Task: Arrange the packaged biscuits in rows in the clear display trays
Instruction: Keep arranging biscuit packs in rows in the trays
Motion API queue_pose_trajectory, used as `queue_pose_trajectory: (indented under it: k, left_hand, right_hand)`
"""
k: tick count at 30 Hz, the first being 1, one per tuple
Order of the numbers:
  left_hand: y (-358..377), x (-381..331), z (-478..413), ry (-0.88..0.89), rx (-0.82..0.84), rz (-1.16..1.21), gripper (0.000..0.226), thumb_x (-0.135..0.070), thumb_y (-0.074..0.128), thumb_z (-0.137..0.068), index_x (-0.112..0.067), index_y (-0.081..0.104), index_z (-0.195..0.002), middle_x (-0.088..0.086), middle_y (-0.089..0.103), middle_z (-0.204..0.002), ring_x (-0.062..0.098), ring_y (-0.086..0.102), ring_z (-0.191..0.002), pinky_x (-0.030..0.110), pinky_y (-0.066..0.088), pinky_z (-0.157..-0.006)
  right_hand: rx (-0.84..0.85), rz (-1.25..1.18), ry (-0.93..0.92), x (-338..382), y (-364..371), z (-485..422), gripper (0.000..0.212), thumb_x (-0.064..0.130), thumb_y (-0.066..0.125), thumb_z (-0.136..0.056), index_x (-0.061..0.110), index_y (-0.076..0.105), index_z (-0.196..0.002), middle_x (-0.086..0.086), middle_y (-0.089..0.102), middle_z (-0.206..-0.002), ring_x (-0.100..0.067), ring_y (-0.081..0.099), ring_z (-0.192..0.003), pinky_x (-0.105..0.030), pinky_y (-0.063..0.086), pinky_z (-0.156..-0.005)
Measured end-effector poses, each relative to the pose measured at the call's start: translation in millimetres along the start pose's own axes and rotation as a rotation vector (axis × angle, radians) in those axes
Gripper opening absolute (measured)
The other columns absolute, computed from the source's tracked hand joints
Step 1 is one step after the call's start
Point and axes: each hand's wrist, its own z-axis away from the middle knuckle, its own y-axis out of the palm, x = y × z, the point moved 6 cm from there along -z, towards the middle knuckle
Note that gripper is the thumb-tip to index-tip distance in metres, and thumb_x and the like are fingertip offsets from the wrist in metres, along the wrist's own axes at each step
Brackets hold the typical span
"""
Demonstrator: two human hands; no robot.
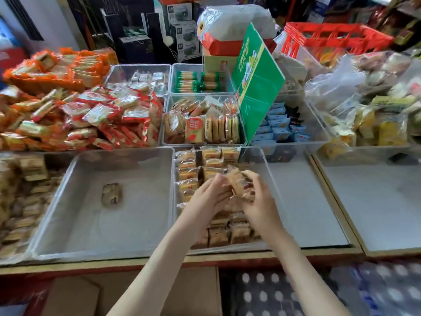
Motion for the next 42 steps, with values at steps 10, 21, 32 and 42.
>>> queue_pose_trajectory:
  k: [10,21,32,42]
  left_hand:
    - [-64,3,-14,0.276,-0.354,-1.079,0.059,-0.039,0.057,-0.095,-0.024,0.037,-0.149,-0.004,0.032,-0.155,0.014,0.026,-0.144,0.031,0.022,-0.117]
    - [-317,28,102,-0.001,-0.726,-1.603,0.09,-0.065,0.012,-0.098,0.007,0.057,-0.129,0.031,0.052,-0.136,0.045,0.047,-0.128,0.062,0.034,-0.105]
    - [-377,25,97,0.164,-0.634,-1.519,0.064,-0.041,0.033,-0.095,-0.003,0.042,-0.145,0.018,0.046,-0.147,0.033,0.046,-0.134,0.037,0.029,-0.112]
    - [-388,26,97,0.094,-0.55,-1.44,0.088,-0.067,0.003,-0.083,-0.02,0.002,-0.157,0.005,0.002,-0.165,0.021,0.001,-0.151,0.034,-0.001,-0.12]
  right_hand:
    - [0.166,-0.045,0.446,-116,55,-108,0.038,0.008,0.055,-0.096,0.018,0.044,-0.131,-0.003,0.057,-0.112,-0.018,0.051,-0.098,-0.025,0.039,-0.078]
    - [-0.156,0.146,-0.275,45,107,-74,0.058,-0.012,0.061,-0.079,0.003,0.041,-0.13,-0.019,0.05,-0.117,-0.021,0.038,-0.106,-0.031,0.04,-0.093]
    - [0.993,0.784,-0.443,98,419,-42,0.054,0.022,0.028,-0.106,0.04,0.008,-0.153,-0.001,-0.008,-0.163,-0.031,-0.007,-0.149,-0.056,0.025,-0.111]
    - [0.707,0.398,-0.228,129,385,-37,0.035,0.012,0.056,-0.089,0.018,0.049,-0.122,-0.004,0.038,-0.14,-0.036,0.051,-0.114,-0.033,0.043,-0.09]
